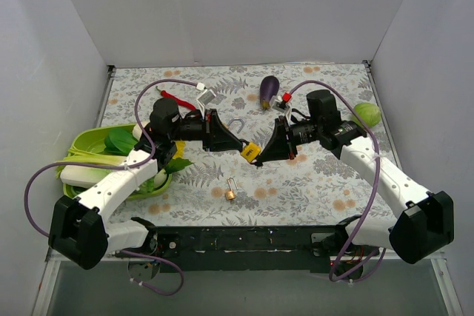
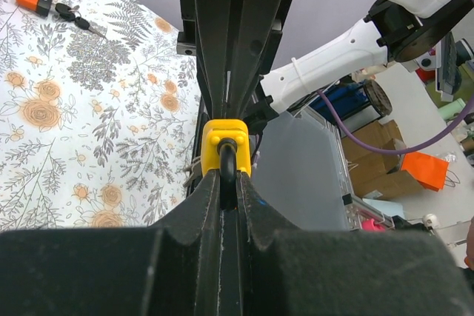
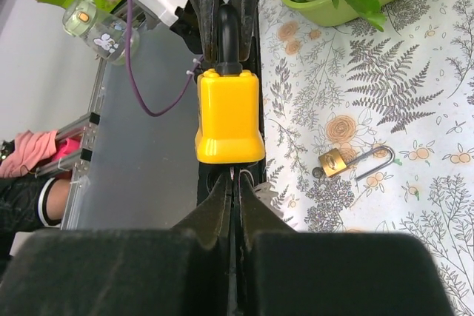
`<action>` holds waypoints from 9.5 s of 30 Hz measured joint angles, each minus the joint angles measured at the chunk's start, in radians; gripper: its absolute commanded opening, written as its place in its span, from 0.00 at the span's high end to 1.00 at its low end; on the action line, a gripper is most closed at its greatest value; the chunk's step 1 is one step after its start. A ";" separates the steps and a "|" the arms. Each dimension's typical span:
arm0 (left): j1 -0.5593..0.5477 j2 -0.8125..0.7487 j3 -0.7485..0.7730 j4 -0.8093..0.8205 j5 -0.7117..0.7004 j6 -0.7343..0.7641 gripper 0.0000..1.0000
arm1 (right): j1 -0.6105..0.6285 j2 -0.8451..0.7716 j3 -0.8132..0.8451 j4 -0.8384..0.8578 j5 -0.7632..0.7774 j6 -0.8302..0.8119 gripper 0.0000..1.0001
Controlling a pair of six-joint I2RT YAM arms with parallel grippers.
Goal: Lock with the key
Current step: Lock the lock, then place the key at the center of the board, then adjust the lock, then place the lock at the center of the board.
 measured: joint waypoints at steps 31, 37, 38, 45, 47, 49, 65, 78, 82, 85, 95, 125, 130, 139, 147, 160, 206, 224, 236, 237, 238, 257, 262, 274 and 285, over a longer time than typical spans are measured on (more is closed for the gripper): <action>-0.021 0.696 0.521 -0.352 -0.115 0.223 1.00 | -0.420 0.315 -0.050 -0.112 0.320 -0.058 0.99; -0.071 0.939 0.726 -0.555 -0.172 0.360 1.00 | -0.435 0.446 -0.001 -0.090 0.383 -0.058 0.99; -0.076 0.966 0.743 -0.578 -0.180 0.378 1.00 | -0.439 0.460 0.000 -0.086 0.390 -0.057 0.99; -0.085 1.071 0.830 -0.689 -0.180 0.444 1.00 | -0.451 0.548 0.034 -0.058 0.403 -0.048 0.99; -0.085 1.073 0.845 -0.695 -0.176 0.453 1.00 | -0.451 0.582 0.053 -0.054 0.402 -0.048 0.98; -0.084 1.073 0.854 -0.695 -0.169 0.458 1.00 | -0.451 0.608 0.066 -0.051 0.404 -0.048 0.83; -0.053 0.909 0.797 -0.703 -0.093 0.360 1.00 | -0.451 0.595 0.122 -0.122 0.362 -0.096 0.13; 0.033 0.406 0.326 -0.060 0.270 -0.171 1.00 | -0.322 -0.176 0.016 -0.089 0.238 -0.438 0.03; 0.032 0.405 0.225 0.258 0.322 -0.417 1.00 | -0.109 -0.327 -0.056 -0.061 0.266 -0.505 0.03; 0.031 0.409 0.191 0.492 0.352 -0.554 1.00 | 0.001 -0.356 -0.076 -0.035 0.319 -0.530 0.02; 0.031 0.560 0.179 0.966 0.365 -0.676 1.00 | 0.154 -0.341 -0.116 0.052 0.486 -0.533 0.02; 0.031 0.564 0.136 1.013 0.342 -0.697 1.00 | 0.310 -0.494 -0.381 0.281 0.735 -0.807 0.17; 0.029 0.564 0.129 1.013 0.341 -0.697 1.00 | 0.310 -0.494 -0.381 0.308 0.732 -0.822 0.21; 0.010 0.554 0.122 1.013 0.339 -0.698 1.00 | 0.310 -0.470 -0.381 0.321 0.721 -0.851 0.34; 0.006 0.545 0.112 1.013 0.344 -0.697 1.00 | 0.310 -0.466 -0.381 0.321 0.712 -0.877 0.44; 0.003 0.545 0.093 1.014 0.352 -0.698 1.00 | 0.309 -0.439 -0.367 0.312 0.697 -0.837 0.48; 0.009 0.225 0.291 -0.431 -0.075 -0.157 1.00 | 0.202 -0.241 0.044 -0.143 0.797 -0.237 0.15; -0.040 0.207 0.211 -0.446 -0.204 -0.207 1.00 | 0.227 -0.017 0.159 -0.167 0.724 -0.137 0.27; -0.041 0.204 0.179 -0.388 -0.206 -0.283 1.00 | 0.257 -0.012 0.150 -0.161 0.762 -0.143 0.28; -0.041 0.204 0.179 -0.385 -0.206 -0.288 1.00 | 0.258 -0.012 0.148 -0.161 0.766 -0.143 0.28; -0.041 0.204 0.179 -0.377 -0.206 -0.293 1.00 | 0.258 -0.011 0.144 -0.159 0.772 -0.145 0.28; -0.002 0.204 0.171 -0.363 -0.229 -0.296 0.02 | 0.226 0.012 0.117 -0.148 0.826 -0.117 0.99; 0.100 0.205 0.230 -0.468 -0.347 -0.213 0.02 | 0.142 0.054 0.105 -0.150 0.883 -0.074 0.99; 0.146 0.161 0.412 -0.588 -0.767 0.038 0.02 | 0.093 0.309 0.097 -0.136 1.198 0.102 0.99; 0.151 0.157 0.395 -0.603 -0.791 0.070 0.02 | 0.092 0.450 0.078 -0.071 1.282 0.237 0.99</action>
